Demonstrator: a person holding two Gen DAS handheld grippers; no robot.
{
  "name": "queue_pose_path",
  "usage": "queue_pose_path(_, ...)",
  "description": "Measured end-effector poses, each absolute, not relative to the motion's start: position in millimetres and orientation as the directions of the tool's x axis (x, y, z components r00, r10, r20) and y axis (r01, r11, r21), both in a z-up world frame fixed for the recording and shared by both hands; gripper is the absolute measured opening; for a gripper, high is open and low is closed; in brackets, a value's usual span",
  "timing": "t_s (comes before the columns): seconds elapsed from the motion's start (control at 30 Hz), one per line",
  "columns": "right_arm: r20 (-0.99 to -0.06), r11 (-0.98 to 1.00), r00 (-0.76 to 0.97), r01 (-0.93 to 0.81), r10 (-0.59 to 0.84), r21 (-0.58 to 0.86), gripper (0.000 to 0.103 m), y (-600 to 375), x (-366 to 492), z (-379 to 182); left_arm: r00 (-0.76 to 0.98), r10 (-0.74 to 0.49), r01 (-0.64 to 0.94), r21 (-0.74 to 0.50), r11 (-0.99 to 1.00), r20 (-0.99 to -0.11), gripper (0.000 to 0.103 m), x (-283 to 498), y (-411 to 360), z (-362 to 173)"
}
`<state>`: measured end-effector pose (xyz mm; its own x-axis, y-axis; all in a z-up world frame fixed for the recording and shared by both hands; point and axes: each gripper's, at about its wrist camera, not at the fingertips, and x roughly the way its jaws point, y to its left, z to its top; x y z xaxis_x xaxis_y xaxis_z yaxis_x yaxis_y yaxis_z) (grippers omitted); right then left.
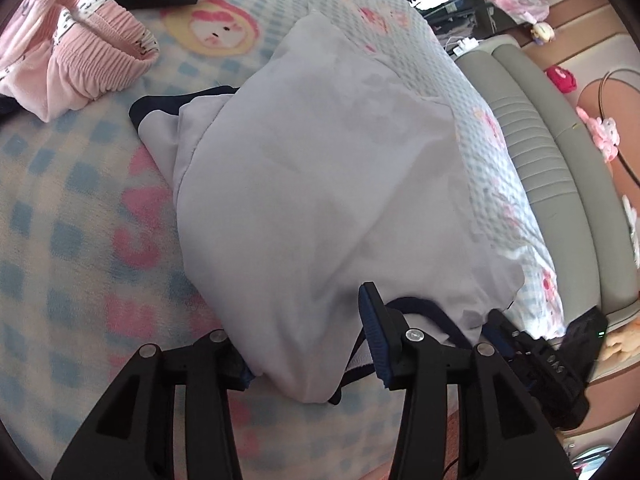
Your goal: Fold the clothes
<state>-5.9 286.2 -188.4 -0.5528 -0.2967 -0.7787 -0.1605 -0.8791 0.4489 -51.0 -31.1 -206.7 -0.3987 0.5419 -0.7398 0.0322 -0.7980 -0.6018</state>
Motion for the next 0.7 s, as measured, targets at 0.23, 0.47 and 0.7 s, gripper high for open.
queue_pose_path(0.23, -0.726, -0.827, -0.565, -0.130, -0.391, 0.547, 0.055, 293, -9, -214, -0.394, 0.556, 0.013, -0.609, -0.793, -0.732, 0.050, -71, -16, -214)
queue_pose_path(0.47, -0.615, -0.811, -0.640, 0.022, -0.461, 0.584, 0.004, 284, 21, -171, -0.472, 0.554, -0.068, -0.598, -0.798, -0.686, 0.012, -54, -21, -189)
queue_pose_path(0.7, -0.694, -0.856, -0.616, -0.062, -0.372, 0.514, 0.004, 287, 23, -170, -0.460, 0.585, -0.102, -0.614, -0.783, -0.669, 0.015, -44, -26, -176)
